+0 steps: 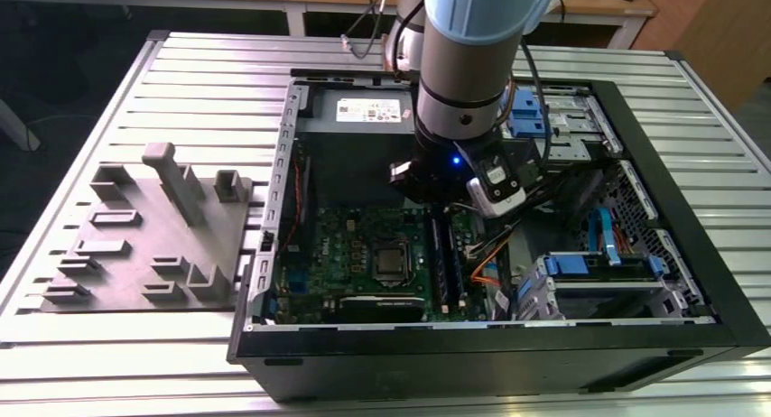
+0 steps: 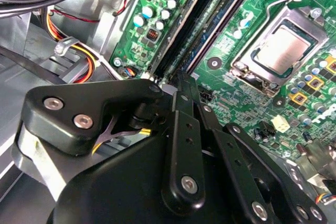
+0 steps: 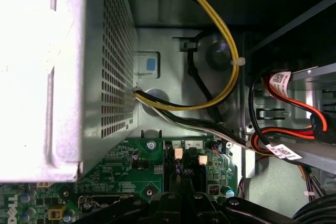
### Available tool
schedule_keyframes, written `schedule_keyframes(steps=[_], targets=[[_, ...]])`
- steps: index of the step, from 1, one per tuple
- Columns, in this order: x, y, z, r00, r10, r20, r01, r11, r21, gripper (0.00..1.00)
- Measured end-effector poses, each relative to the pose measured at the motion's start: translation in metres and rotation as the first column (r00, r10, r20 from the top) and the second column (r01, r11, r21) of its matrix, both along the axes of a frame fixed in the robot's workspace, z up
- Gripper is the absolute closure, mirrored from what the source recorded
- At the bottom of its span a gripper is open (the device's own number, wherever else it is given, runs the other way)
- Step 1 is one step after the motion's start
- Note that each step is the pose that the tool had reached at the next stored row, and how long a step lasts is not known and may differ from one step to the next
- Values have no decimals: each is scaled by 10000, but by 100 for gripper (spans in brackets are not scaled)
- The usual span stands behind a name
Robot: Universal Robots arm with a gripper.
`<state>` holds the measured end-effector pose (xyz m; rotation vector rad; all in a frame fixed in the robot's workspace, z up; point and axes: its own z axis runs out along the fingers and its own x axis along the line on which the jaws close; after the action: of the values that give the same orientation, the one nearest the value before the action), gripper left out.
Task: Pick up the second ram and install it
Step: 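Press down the second ram until it locks into place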
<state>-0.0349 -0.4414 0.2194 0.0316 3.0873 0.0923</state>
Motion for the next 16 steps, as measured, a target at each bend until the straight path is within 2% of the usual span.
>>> schedule_keyframes(steps=[16], targets=[[0, 0, -12, 10000, 1, 0, -1, 10000, -1, 93]])
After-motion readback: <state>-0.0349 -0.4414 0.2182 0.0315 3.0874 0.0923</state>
